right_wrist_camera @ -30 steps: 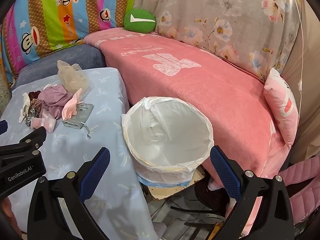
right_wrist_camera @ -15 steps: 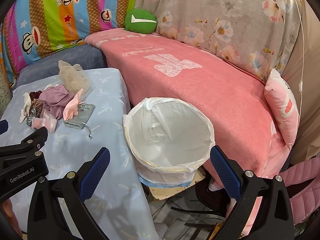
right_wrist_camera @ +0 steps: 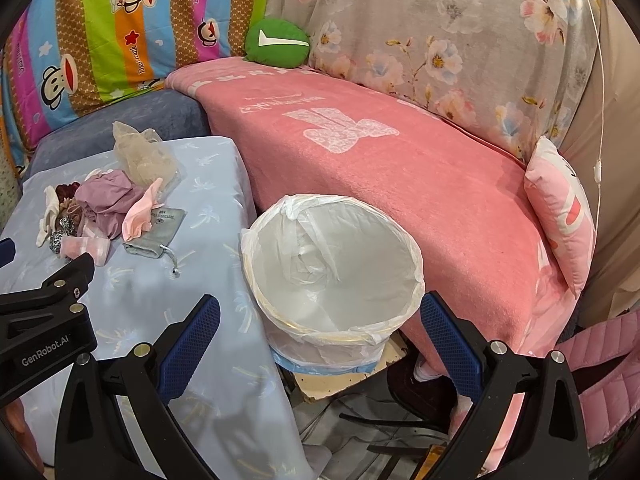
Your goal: Collect trash
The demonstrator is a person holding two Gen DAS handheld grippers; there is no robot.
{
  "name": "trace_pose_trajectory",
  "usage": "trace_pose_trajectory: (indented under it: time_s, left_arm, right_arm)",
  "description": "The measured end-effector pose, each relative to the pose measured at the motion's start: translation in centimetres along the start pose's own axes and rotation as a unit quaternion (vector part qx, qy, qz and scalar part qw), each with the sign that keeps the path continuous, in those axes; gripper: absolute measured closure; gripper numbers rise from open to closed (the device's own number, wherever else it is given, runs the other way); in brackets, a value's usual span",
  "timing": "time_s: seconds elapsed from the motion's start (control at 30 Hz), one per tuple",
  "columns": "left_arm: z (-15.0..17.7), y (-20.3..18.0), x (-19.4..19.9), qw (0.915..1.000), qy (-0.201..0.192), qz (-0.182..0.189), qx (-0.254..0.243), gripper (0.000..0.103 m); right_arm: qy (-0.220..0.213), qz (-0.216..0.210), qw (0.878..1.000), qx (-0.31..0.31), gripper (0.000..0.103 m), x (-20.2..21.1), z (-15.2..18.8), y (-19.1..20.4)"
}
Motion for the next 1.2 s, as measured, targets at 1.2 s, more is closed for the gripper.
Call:
trace_pose_trajectory:
  time_s: [1.2]
  left_arm:
    - [-0.22,-0.25,-0.01,0.9999,-0.013,0.009,0.0,0.007]
  right_arm:
    - [0.005,0.005,1.0,0.001,0.006,-0.42,0.08,0.08]
Point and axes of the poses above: each gripper's, at about its wrist camera, not at the fingertips, and x roughly against the way its jaws point, y to its left, z to its underside, the point moved 5 cm from there along -x, roughly the way its jaws point, and after that the axes turned 10 degrees about -x, right-handed, at the moved point
